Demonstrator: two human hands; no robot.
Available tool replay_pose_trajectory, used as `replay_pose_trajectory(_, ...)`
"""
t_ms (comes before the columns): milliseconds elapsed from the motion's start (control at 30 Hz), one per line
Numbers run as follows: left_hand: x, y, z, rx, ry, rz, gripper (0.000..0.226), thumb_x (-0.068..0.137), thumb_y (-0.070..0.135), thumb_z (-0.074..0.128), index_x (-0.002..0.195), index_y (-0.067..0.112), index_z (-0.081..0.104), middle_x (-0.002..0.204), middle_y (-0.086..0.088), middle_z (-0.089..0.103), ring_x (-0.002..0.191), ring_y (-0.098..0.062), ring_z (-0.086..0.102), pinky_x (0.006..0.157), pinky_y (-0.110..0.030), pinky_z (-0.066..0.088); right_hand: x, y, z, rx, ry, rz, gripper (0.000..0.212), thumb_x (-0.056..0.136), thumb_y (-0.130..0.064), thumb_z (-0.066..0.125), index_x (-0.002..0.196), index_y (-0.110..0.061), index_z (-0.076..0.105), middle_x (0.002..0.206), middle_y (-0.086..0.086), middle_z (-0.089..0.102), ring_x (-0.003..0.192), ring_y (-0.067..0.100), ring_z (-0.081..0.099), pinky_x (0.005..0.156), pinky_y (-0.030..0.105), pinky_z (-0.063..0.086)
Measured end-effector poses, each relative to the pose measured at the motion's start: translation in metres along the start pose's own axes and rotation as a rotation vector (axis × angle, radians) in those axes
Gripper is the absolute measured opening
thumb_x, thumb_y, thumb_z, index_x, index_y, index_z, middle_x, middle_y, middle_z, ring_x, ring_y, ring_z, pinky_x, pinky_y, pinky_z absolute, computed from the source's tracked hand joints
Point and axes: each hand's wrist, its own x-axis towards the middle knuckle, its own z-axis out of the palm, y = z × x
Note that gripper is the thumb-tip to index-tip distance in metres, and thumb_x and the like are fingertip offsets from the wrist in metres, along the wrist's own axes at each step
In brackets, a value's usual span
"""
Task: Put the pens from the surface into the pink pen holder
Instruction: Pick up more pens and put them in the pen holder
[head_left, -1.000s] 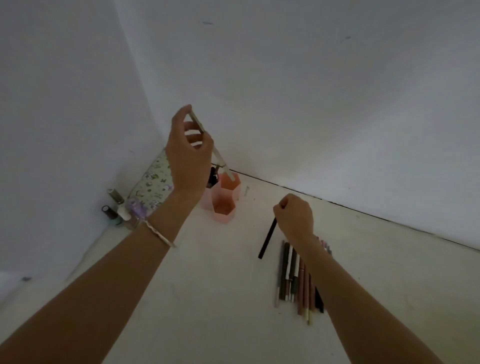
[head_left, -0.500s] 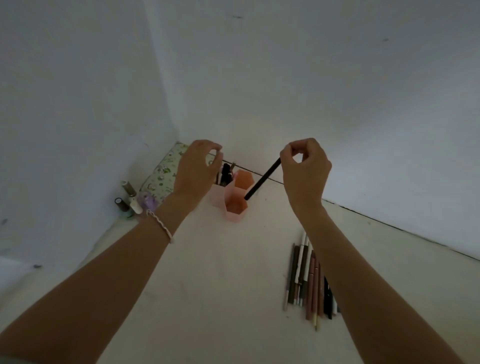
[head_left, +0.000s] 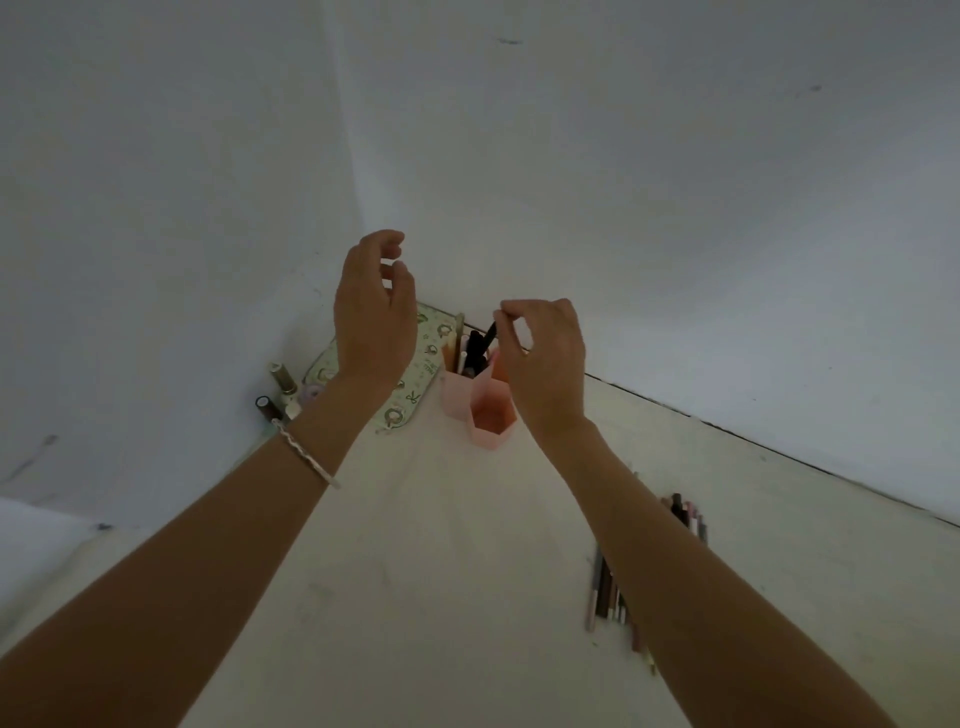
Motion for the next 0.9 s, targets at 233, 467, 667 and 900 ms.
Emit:
replay_pose_trajectory(233,-0.036,0.027,0.026,0.017,-0.173,0.073,0.031,0.089,0.006,0.047,0.115,0.02,0.057,0.106,0.008,0.06,0.082,-0.004,0.059,0.071,-0.02,0.052,-0.022,0.019,-0.018,-0.049,-0.039,0.17,0.02,0.086,-0.015,0.055,0.104,-0.015,0.063,0.086,-0.008,0.063,0.083,0.008,0.052,0.069,0.01,0.035)
replay_pose_trajectory(467,-0.143,0.041,0.114,0.402,-0.854,-0.041,0.016,0.087,0.016,0.056,0.102,0.016,0.058,0.097,0.001,0.063,0.091,-0.019,0.063,0.077,-0.033,0.055,-0.034,0.065,-0.087,0.009,0.075,0.495,0.02,0.086,-0.011,0.053,0.102,-0.019,0.06,0.081,-0.01,0.06,0.066,0.013,0.051,0.066,0.028,0.045)
replay_pose_trajectory(667,-0.205,0.02,0.147,0.653,-1.048,-0.206,0.025,0.089,0.029,0.057,0.105,0.009,0.062,0.11,-0.011,0.066,0.1,-0.03,0.065,0.076,-0.031,0.048,-0.067,0.088,-0.136,0.004,0.049,0.604,0.022,0.087,-0.009,0.052,0.105,-0.022,0.057,0.073,-0.011,0.058,0.054,0.011,0.048,0.06,0.034,0.048)
replay_pose_trajectory(900,-0.215,0.024,0.159,0.726,-1.013,-0.151,0.023,0.091,0.03,0.058,0.102,0.01,0.06,0.106,-0.009,0.065,0.095,-0.026,0.065,0.066,-0.027,0.042,-0.096,0.108,-0.156,-0.006,0.016,0.683,0.024,0.087,-0.008,0.051,0.106,-0.022,0.057,0.067,-0.012,0.055,0.05,0.007,0.045,0.056,0.027,0.043)
